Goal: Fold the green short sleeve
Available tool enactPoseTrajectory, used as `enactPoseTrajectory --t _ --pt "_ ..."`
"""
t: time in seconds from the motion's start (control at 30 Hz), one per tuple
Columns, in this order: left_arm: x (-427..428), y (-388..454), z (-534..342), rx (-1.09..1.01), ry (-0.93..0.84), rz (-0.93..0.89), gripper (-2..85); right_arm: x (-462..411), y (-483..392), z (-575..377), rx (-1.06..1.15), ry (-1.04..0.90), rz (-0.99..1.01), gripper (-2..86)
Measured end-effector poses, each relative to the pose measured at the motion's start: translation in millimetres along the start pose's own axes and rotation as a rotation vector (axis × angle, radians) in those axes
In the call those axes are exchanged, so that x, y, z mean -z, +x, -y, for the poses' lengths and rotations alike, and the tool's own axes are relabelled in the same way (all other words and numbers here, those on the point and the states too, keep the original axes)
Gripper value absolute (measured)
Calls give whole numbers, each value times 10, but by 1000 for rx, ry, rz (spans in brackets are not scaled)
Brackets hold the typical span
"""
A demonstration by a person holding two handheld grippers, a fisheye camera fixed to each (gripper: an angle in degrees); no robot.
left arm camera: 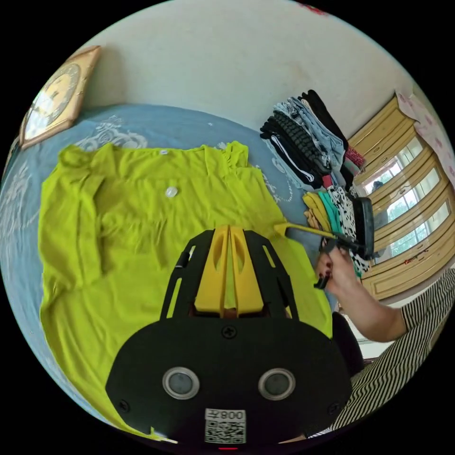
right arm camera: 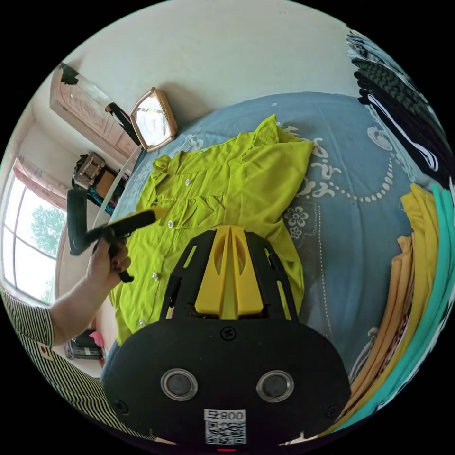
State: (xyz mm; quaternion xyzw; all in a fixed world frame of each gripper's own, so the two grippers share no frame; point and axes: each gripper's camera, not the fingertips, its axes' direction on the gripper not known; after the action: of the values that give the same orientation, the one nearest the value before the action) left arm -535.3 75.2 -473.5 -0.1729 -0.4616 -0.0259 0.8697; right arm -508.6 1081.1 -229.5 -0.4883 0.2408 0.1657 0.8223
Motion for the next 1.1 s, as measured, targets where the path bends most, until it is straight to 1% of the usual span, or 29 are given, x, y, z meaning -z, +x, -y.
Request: enactPoseTrajectory --t 0.17,0.2,0.27,0.37,0.43,0.53,0.67,0.77,0.87,1.1 --pt "1174 -322 -1311 182 -50 26 9 362 115 -751 -43 -34 99 1" --pt "1304 -362 -1454 207 -52 23 11 412 134 -858 -48 -39 111 1" --pt "1817 -502 -2014 307 -48 18 20 600 229 -1301 -90 -76 137 1" --pt "2419 -641 -2635 421 -16 31 35 822 368 -1881 -163 -109 154 1" --pt "2730 -736 -2982 488 7 19 45 940 435 -2214 -206 -119 141 1" --pt "3148 -876 -3508 574 3 50 63 1077 547 -2733 -266 -139 146 3" --pt "3517 -1091 -4148 684 24 -22 81 1168 679 -3350 -334 -161 143 9" --pt "3679 -1219 -4468 741 35 -55 90 1174 802 -3684 -374 -185 143 21" --pt "3848 -1310 -4624 753 30 -65 98 1189 892 -3879 -383 -203 118 35" --pt "4275 -1516 -4830 773 21 -54 113 1106 1145 -4058 -399 -219 101 69"
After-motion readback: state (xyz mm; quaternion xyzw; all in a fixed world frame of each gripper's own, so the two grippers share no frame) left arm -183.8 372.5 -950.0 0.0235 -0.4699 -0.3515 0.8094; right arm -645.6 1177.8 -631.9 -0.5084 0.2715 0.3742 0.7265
